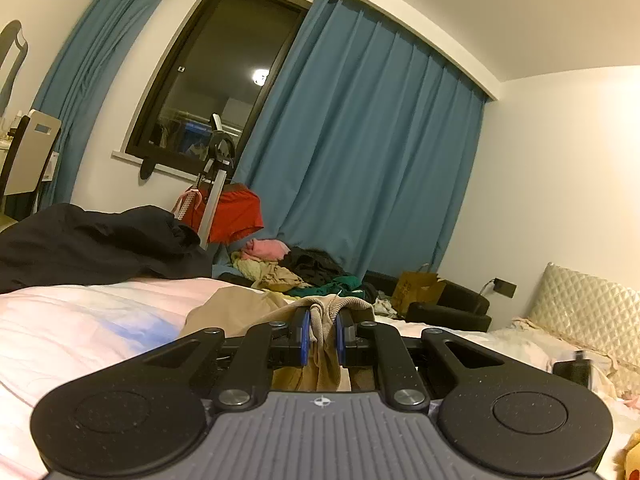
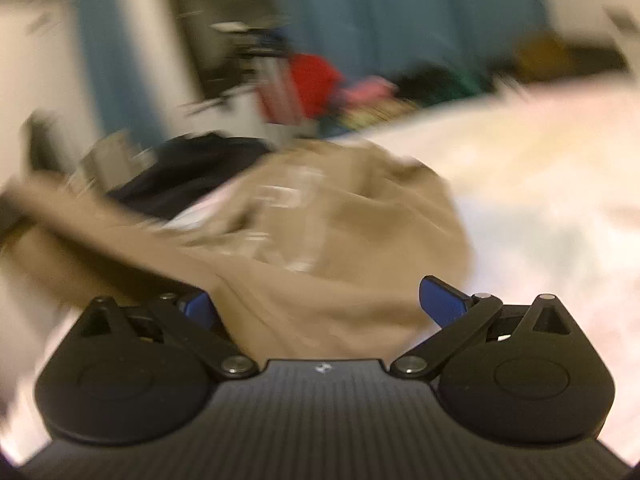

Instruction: Fold clothes

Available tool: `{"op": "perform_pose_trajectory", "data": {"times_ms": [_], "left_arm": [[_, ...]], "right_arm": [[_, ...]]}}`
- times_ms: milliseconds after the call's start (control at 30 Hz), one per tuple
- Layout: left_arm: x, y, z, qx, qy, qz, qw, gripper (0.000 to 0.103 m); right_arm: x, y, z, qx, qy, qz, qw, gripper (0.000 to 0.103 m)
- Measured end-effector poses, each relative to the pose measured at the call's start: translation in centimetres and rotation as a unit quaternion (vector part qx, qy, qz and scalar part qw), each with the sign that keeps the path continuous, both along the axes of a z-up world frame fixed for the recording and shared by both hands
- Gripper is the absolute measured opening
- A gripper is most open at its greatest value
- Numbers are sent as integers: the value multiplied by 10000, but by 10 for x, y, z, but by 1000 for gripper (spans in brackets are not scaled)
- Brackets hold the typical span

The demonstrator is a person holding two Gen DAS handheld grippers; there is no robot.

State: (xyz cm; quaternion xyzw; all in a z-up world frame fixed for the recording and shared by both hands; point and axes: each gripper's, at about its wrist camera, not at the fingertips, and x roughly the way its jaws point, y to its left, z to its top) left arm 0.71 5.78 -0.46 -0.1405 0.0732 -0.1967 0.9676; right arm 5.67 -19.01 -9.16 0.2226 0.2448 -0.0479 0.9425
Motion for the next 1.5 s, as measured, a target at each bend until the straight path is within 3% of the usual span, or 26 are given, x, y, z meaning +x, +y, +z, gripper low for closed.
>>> {"op": "perform_pose_trajectory", "data": {"times_ms": [33,100,167,233,267,300,367,500,667,933,1000,1067,1167,1333,1500], "left_arm": [[0,-1,0,22,-16,3,10000,13],[-1,-3,0,47,-56,35,10000,13],[-2,-2,0,45,-61,90,9999,13],[-2,-2,0,57,-36,162,9998,13],[-2,-1,0,70,-13,219,9997,13],[-2,0,-1,75,26,264,9996,13],[0,1,-1,69,151,324,9993,13],[7,2,-6,149,446,393,9981,13],[16,0,-15,232,800,305,9961,14],[31,-16,-36,795,1384,45,9872,18],[35,-22,-44,955,1525,-94,9836,23],[38,-31,-50,1162,1618,-212,9797,39],[41,-45,-62,1602,1673,-290,9724,47],[45,-56,-73,2142,1542,124,9645,51],[46,-43,-68,2081,1529,820,9626,58]], "right_arm": [[2,-11,-7,244,196,-272,9991,103],[11,-23,-21,224,657,-543,9961,103],[18,-27,-35,93,1269,-406,9910,103],[19,-26,-35,-93,1336,-504,9897,102],[19,-26,-35,-190,1339,-567,9892,96],[15,-24,-28,-420,1135,-688,9903,91],[9,-22,-11,-851,600,-902,9905,67],[1,-24,12,-1015,-255,-960,9899,61],[7,-29,9,-539,-257,-611,9963,13],[-2,-20,26,-437,-366,-375,9977,10],[-6,-20,30,-453,-490,-377,9971,10],[-10,-18,33,-489,-611,-364,9963,10],[-14,-14,38,-561,-792,-310,9948,10],[-22,-9,48,-733,-1080,-335,9909,10],[-20,-21,45,-776,-889,-740,9902,11]]}}
